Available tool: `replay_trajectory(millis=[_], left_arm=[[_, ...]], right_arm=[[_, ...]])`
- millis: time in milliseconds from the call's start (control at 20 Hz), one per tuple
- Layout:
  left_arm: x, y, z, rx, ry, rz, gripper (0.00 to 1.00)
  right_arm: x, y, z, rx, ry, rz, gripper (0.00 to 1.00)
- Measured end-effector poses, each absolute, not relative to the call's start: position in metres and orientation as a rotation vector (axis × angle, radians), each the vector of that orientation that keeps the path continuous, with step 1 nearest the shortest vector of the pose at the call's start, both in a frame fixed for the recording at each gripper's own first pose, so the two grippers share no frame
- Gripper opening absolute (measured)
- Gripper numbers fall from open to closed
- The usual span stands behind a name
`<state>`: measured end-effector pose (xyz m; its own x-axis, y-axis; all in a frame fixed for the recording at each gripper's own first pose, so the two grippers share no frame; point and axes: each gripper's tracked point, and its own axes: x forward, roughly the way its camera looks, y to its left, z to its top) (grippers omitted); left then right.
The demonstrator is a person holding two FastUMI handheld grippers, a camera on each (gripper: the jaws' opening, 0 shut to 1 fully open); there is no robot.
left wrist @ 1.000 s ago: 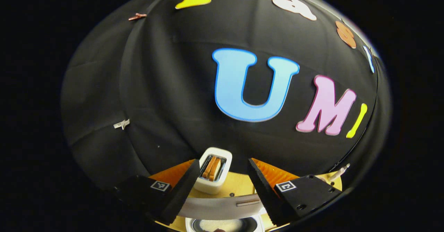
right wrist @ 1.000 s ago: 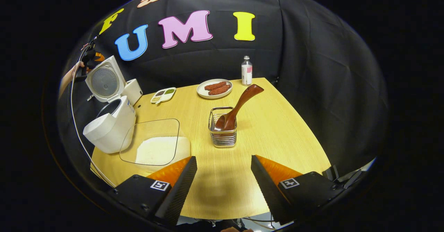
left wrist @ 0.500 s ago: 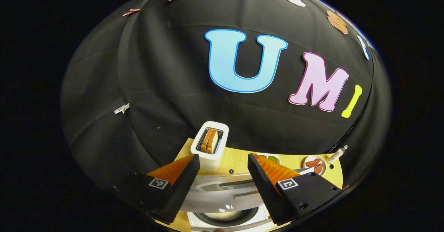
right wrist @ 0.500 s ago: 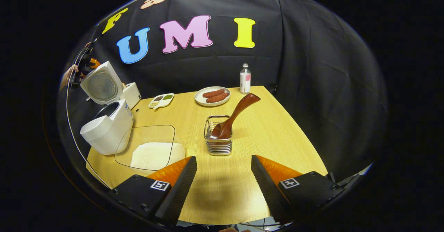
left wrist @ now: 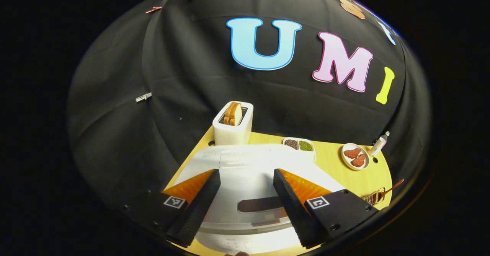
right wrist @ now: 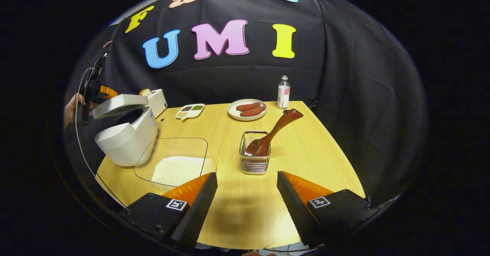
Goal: Close the left gripper, press the button to open the rice cooker; take a wooden spoon from the chopstick holder with the right hand, scoop a spoonful of rice and pour it into the rice cooker, then put the wooden spoon back into the chopstick holder.
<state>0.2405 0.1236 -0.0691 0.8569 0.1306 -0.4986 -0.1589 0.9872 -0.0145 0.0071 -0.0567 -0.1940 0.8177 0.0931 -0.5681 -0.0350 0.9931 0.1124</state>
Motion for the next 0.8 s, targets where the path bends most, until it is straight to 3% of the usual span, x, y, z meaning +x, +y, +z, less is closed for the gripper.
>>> replay_trajectory(millis=[400,800], left_arm=[[0.222,0.115,-0.131,0.0,0.471,0.161,1.0],[0.217,0.112,-0.125,-0.012,0.436,0.183,1.0]], right_arm=[[-0.008,-0.053,-0.196,0.083,0.619,0.079,0.99],[-0.003,-0.037,-0.186,0.087,0.591,0.108,0.99]])
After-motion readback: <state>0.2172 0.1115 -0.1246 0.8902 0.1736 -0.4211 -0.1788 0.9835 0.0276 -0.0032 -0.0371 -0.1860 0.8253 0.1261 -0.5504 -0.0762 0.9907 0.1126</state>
